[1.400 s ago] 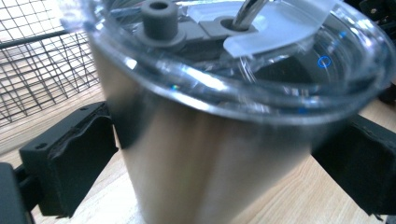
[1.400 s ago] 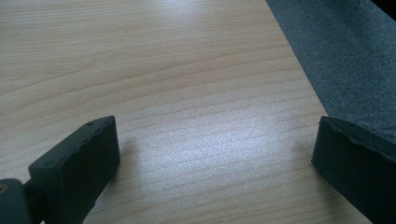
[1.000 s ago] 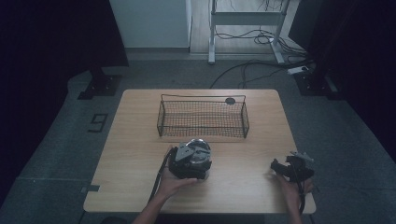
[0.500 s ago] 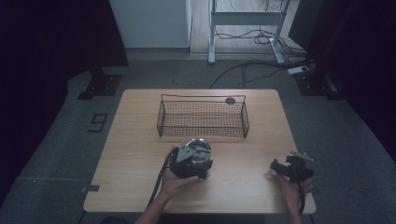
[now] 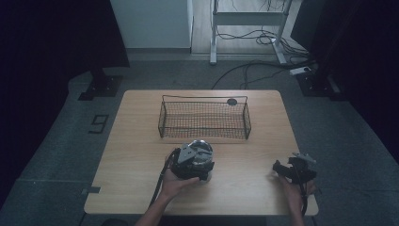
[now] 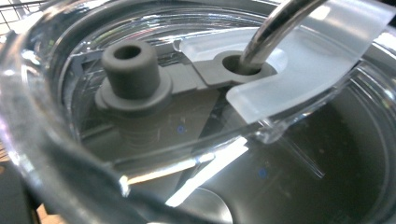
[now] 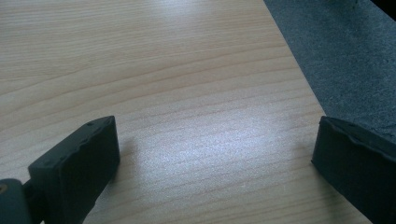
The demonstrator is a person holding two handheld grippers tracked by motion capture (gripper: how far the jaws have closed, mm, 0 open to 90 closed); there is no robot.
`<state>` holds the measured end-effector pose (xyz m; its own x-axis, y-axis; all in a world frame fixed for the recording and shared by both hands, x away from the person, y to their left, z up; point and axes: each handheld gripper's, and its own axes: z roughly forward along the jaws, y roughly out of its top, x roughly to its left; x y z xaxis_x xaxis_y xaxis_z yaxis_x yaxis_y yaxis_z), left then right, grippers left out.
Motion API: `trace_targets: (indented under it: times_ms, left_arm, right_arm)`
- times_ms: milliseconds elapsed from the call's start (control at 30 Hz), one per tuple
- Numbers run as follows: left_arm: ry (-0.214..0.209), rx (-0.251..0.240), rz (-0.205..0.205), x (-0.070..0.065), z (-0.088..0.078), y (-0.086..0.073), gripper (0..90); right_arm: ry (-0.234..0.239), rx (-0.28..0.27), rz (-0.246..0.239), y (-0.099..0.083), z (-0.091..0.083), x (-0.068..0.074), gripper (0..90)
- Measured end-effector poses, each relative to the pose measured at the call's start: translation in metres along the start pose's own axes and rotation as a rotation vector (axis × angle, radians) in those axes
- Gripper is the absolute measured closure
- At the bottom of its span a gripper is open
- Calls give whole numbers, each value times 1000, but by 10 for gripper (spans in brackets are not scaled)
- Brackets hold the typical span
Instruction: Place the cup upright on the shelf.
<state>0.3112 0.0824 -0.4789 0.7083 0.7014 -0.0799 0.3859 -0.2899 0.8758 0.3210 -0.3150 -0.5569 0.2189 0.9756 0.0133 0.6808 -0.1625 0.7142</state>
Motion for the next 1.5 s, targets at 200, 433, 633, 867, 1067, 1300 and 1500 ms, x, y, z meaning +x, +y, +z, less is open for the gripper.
trace_targets:
  times_ms: [200,433,633,867,1067,1300,1500]
  left_arm:
    - [-8,-21,-9,2,-7,7,31]
    - [7,-62,-23,3,-23,22,31]
    - [28,-75,-30,10,-32,28,31]
    - [57,-86,-46,18,-40,32,32]
    - [66,-87,-46,22,-42,38,32]
    - [62,-81,-38,24,-44,42,32]
    - [63,-92,-44,27,-47,47,33]
  right_arm:
    - [0,0,0,0,0,0,6]
    - [0,0,0,0,0,0,6]
    - [-1,0,0,0,0,0,6]
    - [-2,0,1,0,0,0,6]
    - [-2,0,0,0,0,0,7]
    - [-4,0,3,0,0,0,7]
    - [-5,0,4,0,0,0,8]
